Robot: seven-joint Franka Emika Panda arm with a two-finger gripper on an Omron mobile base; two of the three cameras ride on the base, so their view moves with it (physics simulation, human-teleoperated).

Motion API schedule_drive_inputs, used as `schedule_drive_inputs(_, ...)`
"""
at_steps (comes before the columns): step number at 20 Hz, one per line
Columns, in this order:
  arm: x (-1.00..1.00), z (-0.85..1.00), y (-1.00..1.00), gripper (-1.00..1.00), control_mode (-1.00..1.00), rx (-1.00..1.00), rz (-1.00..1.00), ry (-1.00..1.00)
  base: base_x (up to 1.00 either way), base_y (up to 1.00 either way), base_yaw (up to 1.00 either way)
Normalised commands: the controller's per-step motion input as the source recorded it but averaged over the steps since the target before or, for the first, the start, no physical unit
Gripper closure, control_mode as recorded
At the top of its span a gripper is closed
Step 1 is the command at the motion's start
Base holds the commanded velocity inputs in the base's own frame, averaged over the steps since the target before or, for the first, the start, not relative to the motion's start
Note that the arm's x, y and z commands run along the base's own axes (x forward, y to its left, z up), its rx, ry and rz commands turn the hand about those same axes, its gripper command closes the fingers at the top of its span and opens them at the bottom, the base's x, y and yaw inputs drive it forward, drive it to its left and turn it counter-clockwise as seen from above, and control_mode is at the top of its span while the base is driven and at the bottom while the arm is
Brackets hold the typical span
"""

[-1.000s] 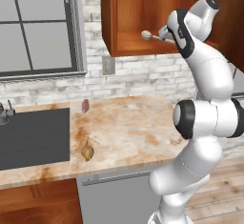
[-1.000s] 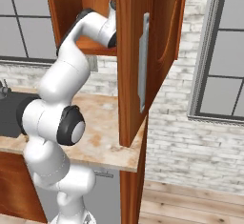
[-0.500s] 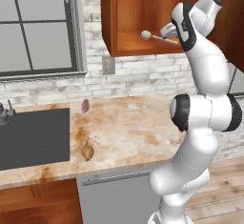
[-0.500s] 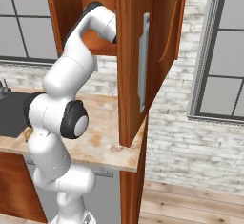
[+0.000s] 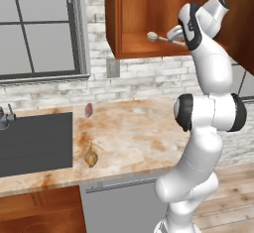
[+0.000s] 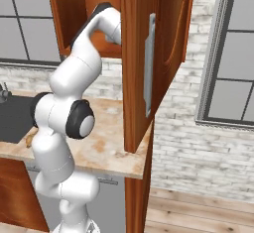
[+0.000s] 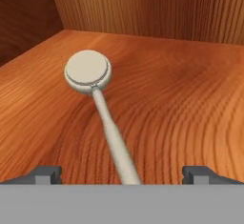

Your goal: Open the cabinet. Pick the dish brush and place it next to the sink. Then close the cabinet.

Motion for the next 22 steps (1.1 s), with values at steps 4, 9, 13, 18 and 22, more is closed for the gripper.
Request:
schedule_drive_inputs(4, 0.35, -0.04, 0.0, -1.0, -1.0, 0.0, 0.0, 0.0, 0.0, 0.0, 0.0)
schedule_drive_inputs(9, 0.39, 0.0, 0.0, -1.0, -1.0, 0.0, 0.0, 0.0, 0.0, 0.0, 0.0)
schedule_drive_inputs(13, 0.05, 0.0, 0.0, -1.0, -1.0, 0.0, 0.02, 0.0, 0.0, 0.0, 0.0)
schedule_drive_inputs(18, 0.0, -0.13, 0.0, -1.0, -1.0, 0.0, 0.06, 0.0, 0.0, 0.0, 0.0)
schedule_drive_inputs(22, 0.0, -0.21, 0.0, -1.0, -1.0, 0.0, 0.07, 0.0, 0.0, 0.0, 0.0)
